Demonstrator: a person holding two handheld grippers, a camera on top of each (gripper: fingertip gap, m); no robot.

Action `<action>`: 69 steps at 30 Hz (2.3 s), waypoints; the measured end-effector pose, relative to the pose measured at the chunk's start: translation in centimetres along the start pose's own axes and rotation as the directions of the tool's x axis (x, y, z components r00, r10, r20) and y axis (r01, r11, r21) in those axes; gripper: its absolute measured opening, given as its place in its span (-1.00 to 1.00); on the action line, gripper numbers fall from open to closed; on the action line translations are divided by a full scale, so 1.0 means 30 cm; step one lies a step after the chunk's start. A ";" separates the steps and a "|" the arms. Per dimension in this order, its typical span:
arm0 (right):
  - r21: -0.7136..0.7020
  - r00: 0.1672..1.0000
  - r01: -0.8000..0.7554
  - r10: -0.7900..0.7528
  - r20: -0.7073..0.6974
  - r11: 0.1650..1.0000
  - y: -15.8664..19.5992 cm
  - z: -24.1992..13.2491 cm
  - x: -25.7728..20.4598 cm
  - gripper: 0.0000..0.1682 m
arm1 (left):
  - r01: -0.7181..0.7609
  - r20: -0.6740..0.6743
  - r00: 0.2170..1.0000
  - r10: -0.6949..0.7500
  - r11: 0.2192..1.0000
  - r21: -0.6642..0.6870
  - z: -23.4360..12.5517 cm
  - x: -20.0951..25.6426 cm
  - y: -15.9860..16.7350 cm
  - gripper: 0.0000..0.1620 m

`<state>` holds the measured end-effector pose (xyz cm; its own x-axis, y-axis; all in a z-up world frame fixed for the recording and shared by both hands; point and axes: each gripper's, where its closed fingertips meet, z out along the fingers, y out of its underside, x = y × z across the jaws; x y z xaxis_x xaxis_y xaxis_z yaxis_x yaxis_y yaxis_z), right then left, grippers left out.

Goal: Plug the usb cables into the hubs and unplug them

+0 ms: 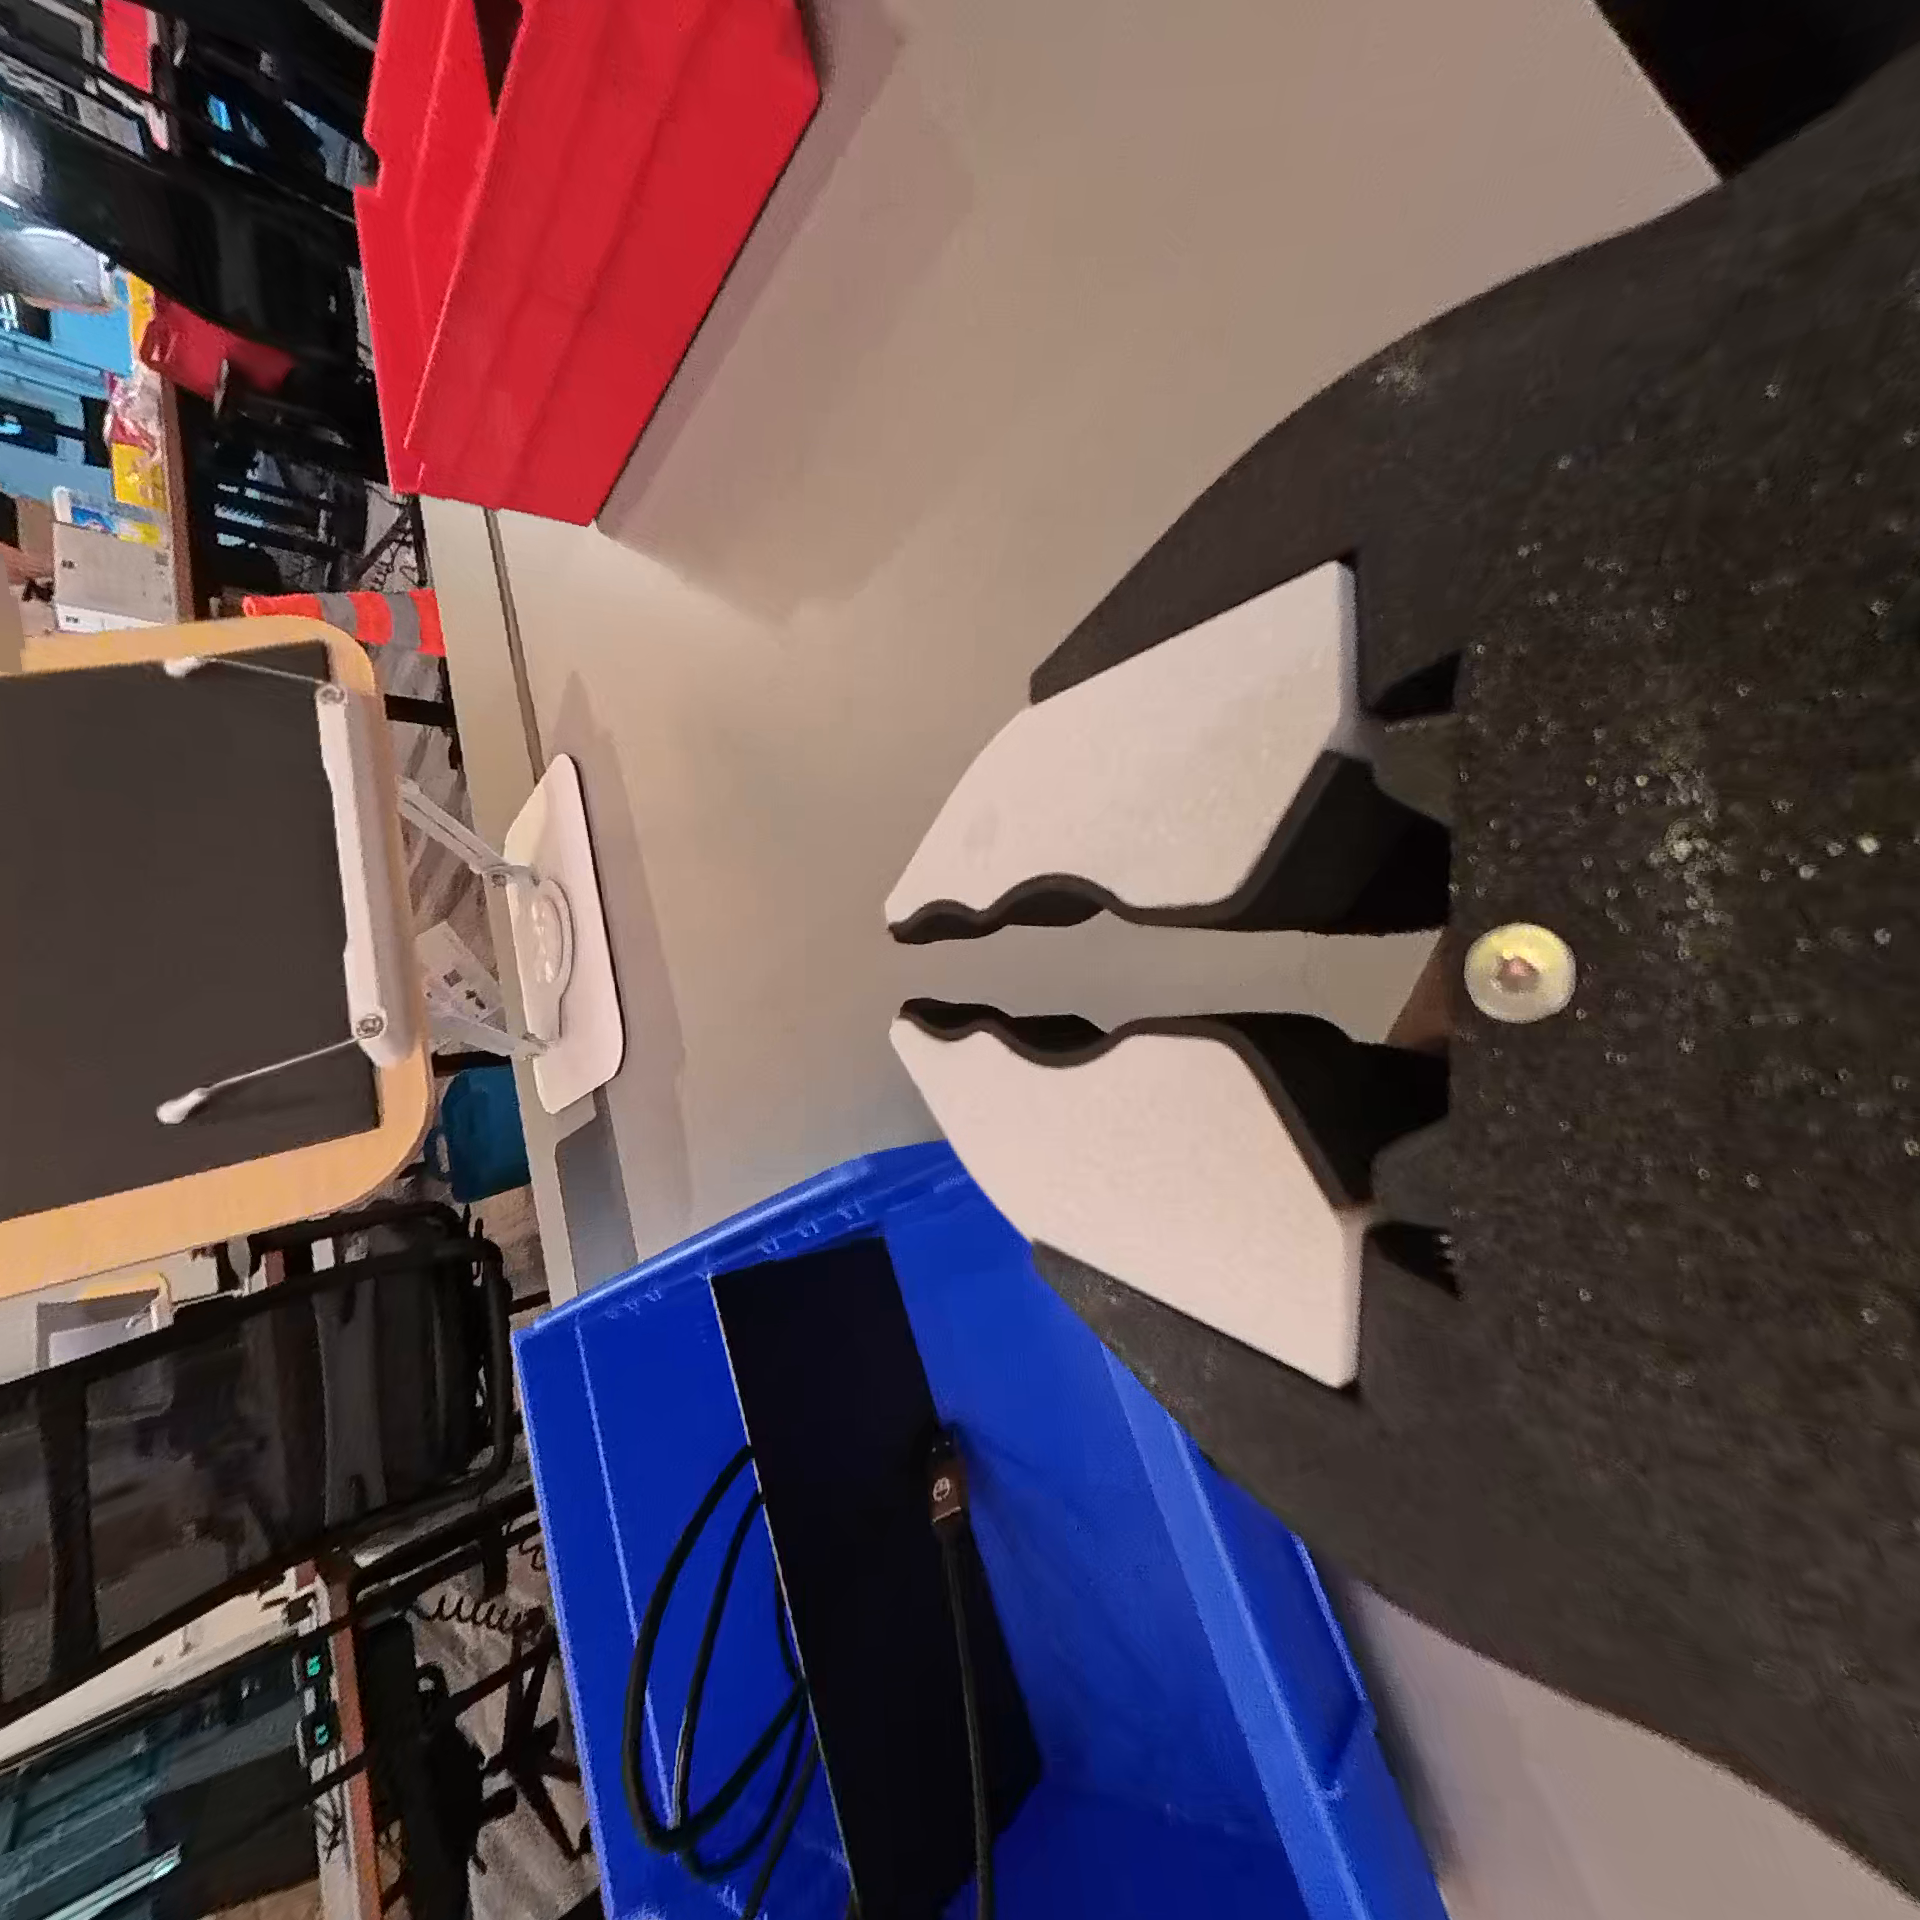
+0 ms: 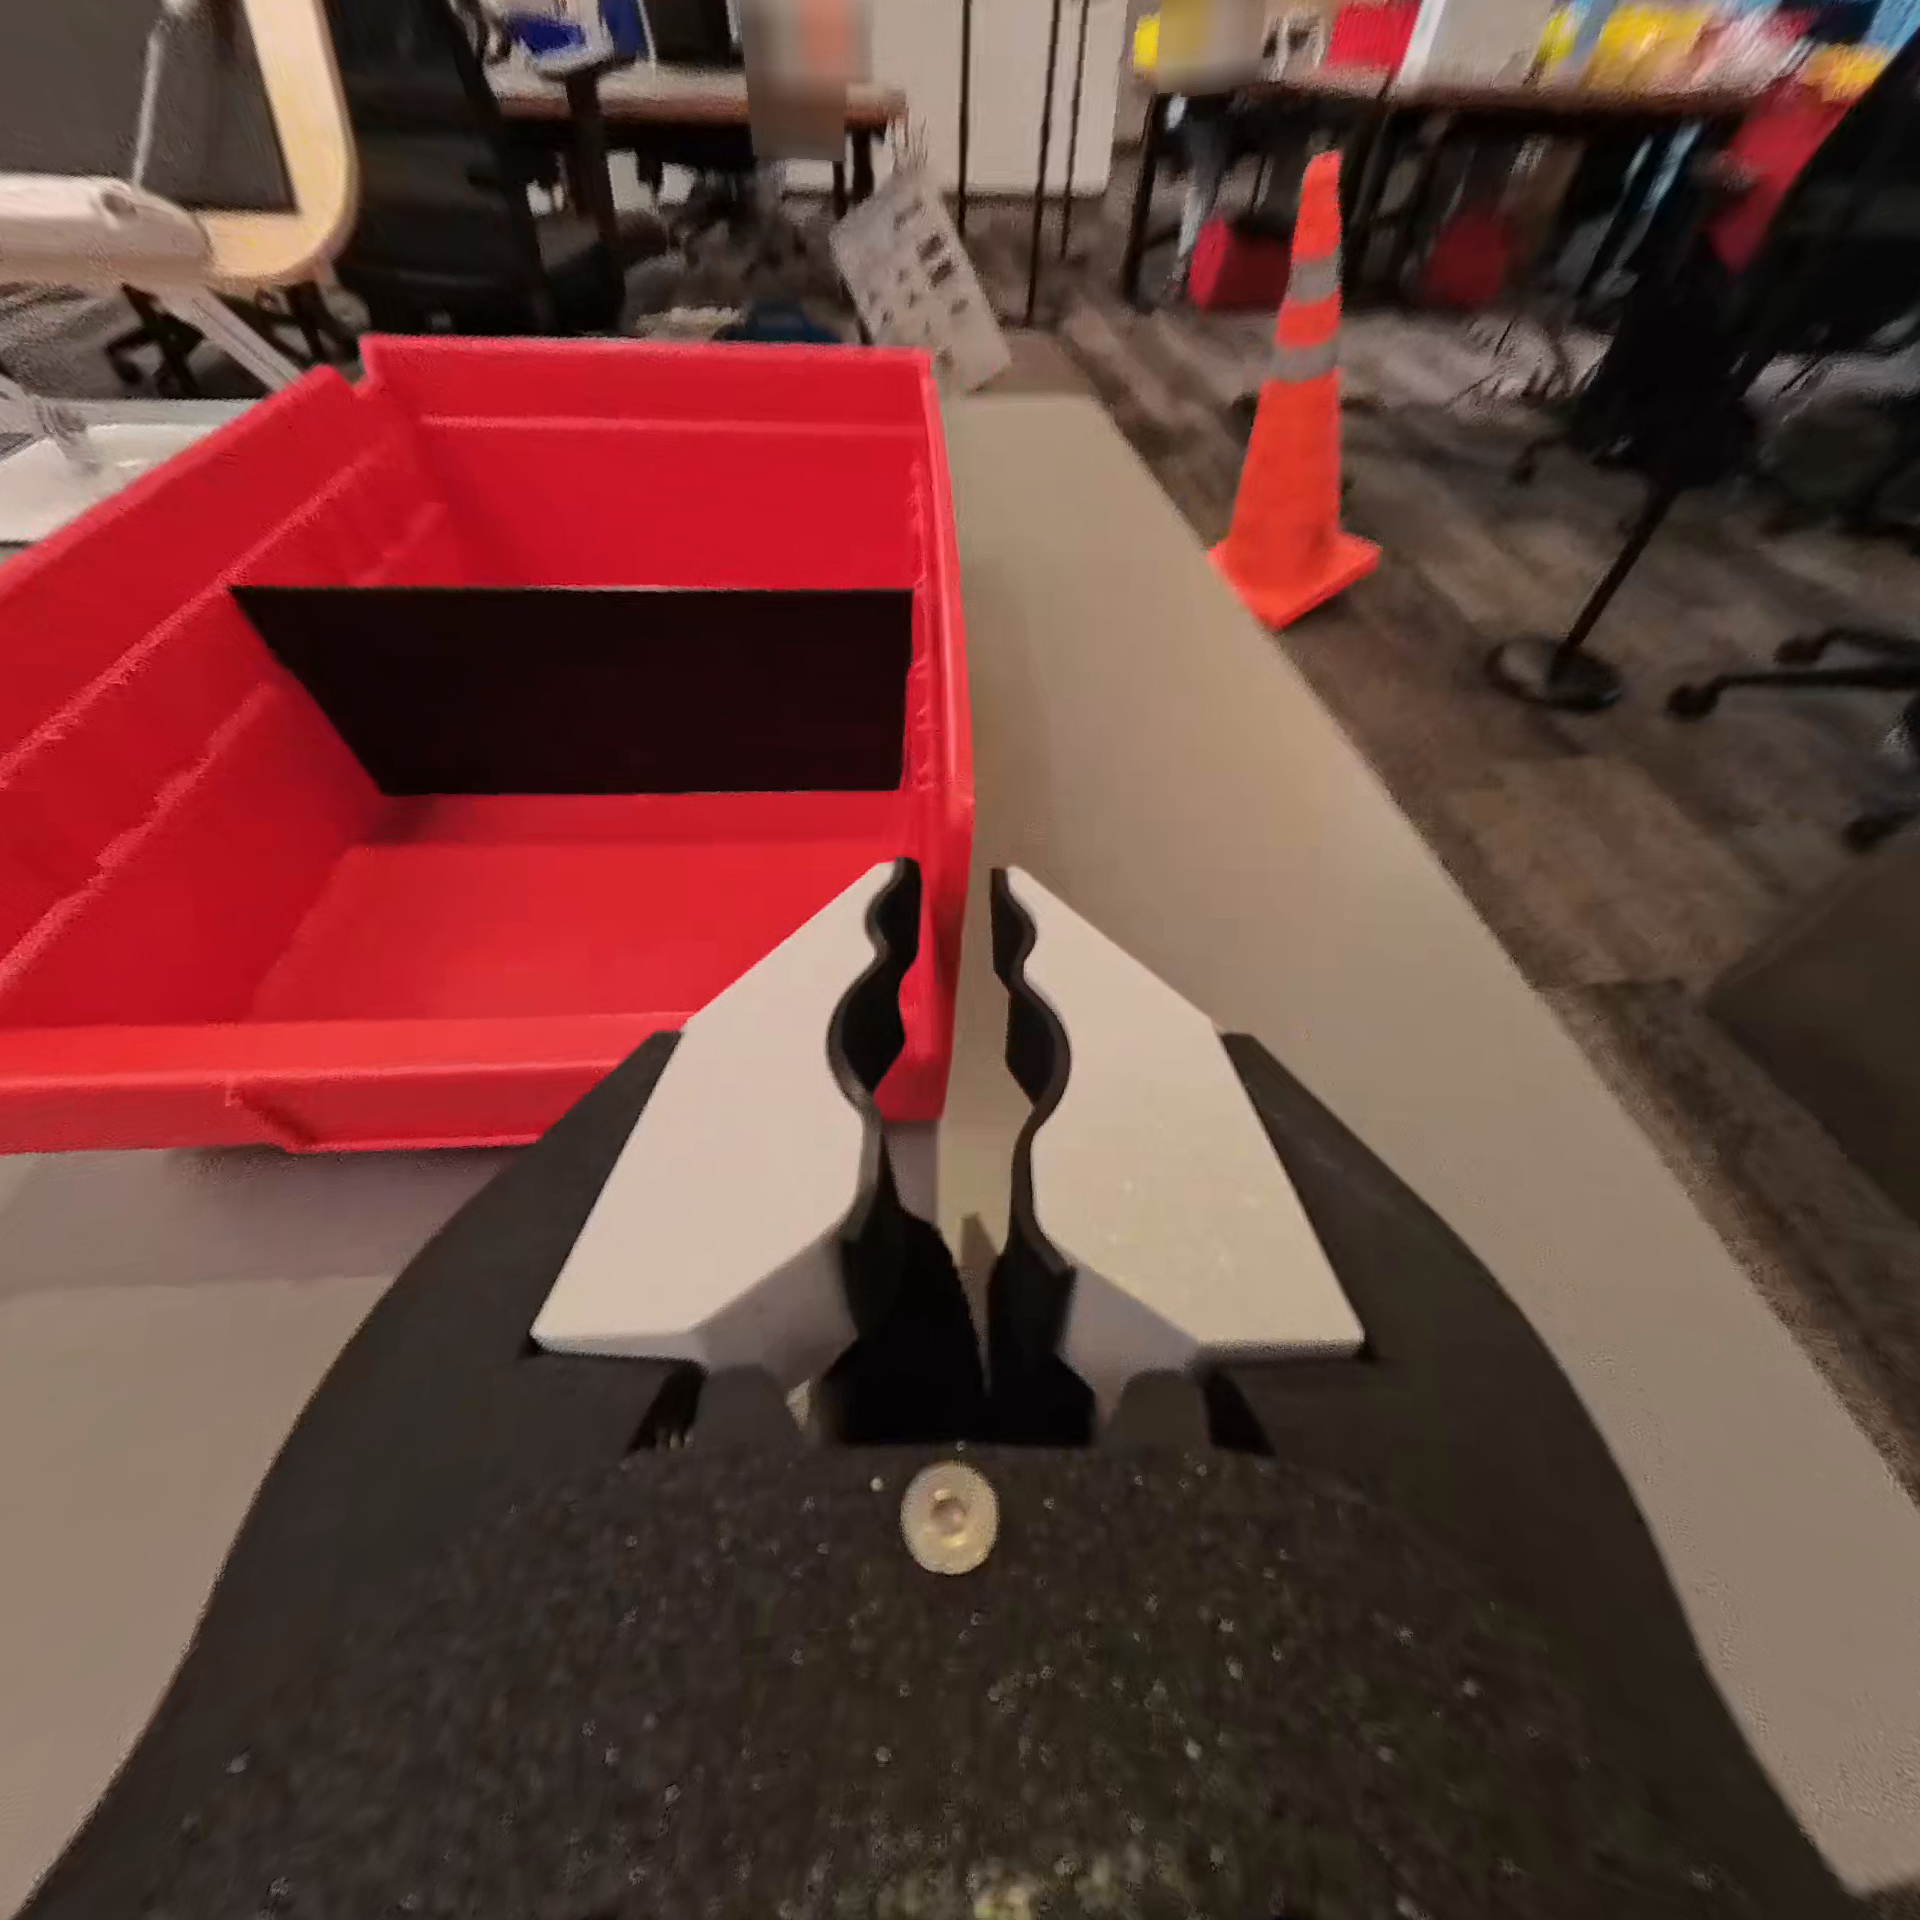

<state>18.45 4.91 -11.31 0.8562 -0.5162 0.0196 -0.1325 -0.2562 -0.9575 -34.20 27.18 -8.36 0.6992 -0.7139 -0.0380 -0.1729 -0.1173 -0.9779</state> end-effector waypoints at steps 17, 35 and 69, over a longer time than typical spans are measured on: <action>0.014 0.998 -0.063 0.063 -0.030 0.998 -0.015 0.138 0.133 -0.92 | 0.074 -0.046 0.996 -0.076 0.996 -0.040 0.000 -0.004 0.031 -0.86; 0.014 0.969 -0.037 0.033 0.246 0.999 -0.059 0.272 0.121 -0.97 | -0.008 -0.022 1.000 0.006 0.998 -0.057 0.003 0.015 0.039 -0.87; 0.106 0.962 -0.098 0.066 0.265 0.990 -0.017 -0.085 -0.428 -0.91 | -0.009 -0.035 0.999 0.006 0.996 -0.088 0.010 -0.006 0.073 -0.86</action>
<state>6.24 9.59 -10.34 0.9471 -0.2974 -0.1209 -0.1616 -0.1163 -0.9800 -34.49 27.25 -10.55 0.6737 -0.7381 -0.0364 -0.2395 -0.1714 -0.9557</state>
